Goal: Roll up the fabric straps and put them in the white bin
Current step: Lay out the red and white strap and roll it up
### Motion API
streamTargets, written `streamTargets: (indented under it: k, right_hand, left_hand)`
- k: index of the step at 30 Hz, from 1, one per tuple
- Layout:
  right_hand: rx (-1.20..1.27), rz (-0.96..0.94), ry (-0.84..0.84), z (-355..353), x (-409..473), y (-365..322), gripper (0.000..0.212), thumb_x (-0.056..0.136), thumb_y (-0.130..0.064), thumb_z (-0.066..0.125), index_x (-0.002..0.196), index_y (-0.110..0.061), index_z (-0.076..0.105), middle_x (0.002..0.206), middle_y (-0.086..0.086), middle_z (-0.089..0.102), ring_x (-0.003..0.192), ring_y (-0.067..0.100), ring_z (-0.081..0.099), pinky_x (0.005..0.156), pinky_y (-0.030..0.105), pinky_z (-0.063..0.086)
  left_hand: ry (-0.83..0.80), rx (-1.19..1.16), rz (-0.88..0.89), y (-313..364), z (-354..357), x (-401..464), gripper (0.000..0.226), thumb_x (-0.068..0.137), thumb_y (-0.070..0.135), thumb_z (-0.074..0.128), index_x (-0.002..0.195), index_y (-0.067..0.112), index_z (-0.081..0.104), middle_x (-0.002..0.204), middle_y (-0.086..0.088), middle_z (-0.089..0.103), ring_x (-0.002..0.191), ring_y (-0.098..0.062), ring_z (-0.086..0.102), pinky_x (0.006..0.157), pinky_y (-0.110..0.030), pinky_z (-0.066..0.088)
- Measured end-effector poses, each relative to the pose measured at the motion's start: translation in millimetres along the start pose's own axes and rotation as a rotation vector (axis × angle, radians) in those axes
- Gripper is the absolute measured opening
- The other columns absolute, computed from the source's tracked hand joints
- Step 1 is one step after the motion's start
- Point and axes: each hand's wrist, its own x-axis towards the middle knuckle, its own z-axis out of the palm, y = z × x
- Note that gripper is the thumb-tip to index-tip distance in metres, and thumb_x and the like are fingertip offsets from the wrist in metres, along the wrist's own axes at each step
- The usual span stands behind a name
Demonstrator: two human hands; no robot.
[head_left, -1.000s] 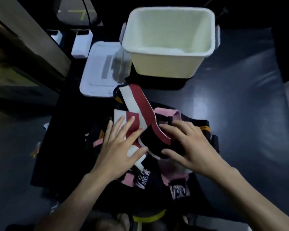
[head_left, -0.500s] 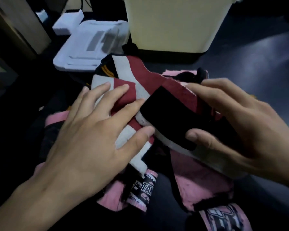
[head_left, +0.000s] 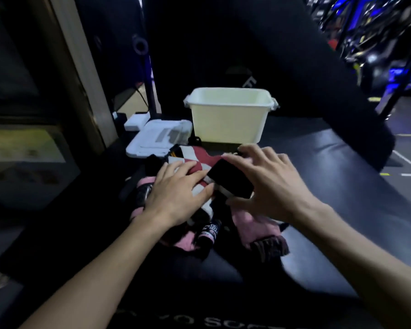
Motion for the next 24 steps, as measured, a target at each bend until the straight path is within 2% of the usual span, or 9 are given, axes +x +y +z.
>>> streamTargets:
  k: [4,11,16,21,24]
  right_hand:
    - [-0.090,0.066,-0.029,-3,-1,-24,0.084,0.078,-0.064,0.068,0.149,-0.032,0.036,0.138,0.005,0.048,0.119,0.032,0.049,0.092,0.048,0.047]
    - [-0.032,0.086,-0.013,-3,-8,-26,0.080,0.079,-0.060,0.066,0.148,-0.030,0.039,0.134,0.006,0.050,0.111,0.032,0.056,0.086,0.044,0.052]
    - [0.080,0.077,0.069,-7,1,-12,0.076,0.074,-0.069,0.048,0.141,-0.034,0.048,0.132,0.002,0.055,0.100,0.031,0.065,0.077,0.040,0.056]
    - [0.208,0.074,0.099,-4,26,9,0.068,0.077,-0.076,0.046,0.135,-0.041,0.057,0.130,-0.010,0.059,0.099,0.024,0.068,0.075,0.036,0.053]
    - [0.237,0.089,0.104,-4,33,14,0.067,0.078,-0.075,0.044,0.134,-0.041,0.058,0.129,-0.010,0.061,0.103,0.022,0.067,0.077,0.036,0.054]
  left_hand:
    - [0.045,0.014,-0.010,3,1,-10,0.073,0.091,0.073,0.019,0.149,0.041,0.048,0.163,0.007,0.036,0.150,-0.019,0.024,0.124,-0.039,0.007]
    - [0.080,-0.023,0.001,5,0,-16,0.056,0.101,0.066,0.034,0.149,0.040,0.048,0.163,0.006,0.036,0.152,-0.020,0.022,0.125,-0.041,0.004]
    - [0.084,-0.023,0.009,2,4,-12,0.056,0.101,0.064,0.034,0.149,0.039,0.049,0.165,0.006,0.033,0.154,-0.020,0.018,0.127,-0.041,0.003]
    - [0.099,-0.024,0.014,-2,12,-7,0.079,0.090,0.075,0.010,0.151,0.039,0.046,0.165,0.006,0.032,0.155,-0.019,0.014,0.128,-0.042,0.002]
    - [0.081,-0.019,0.013,0,11,-8,0.083,0.087,0.074,0.005,0.151,0.039,0.045,0.165,0.006,0.031,0.155,-0.019,0.012,0.128,-0.041,0.000]
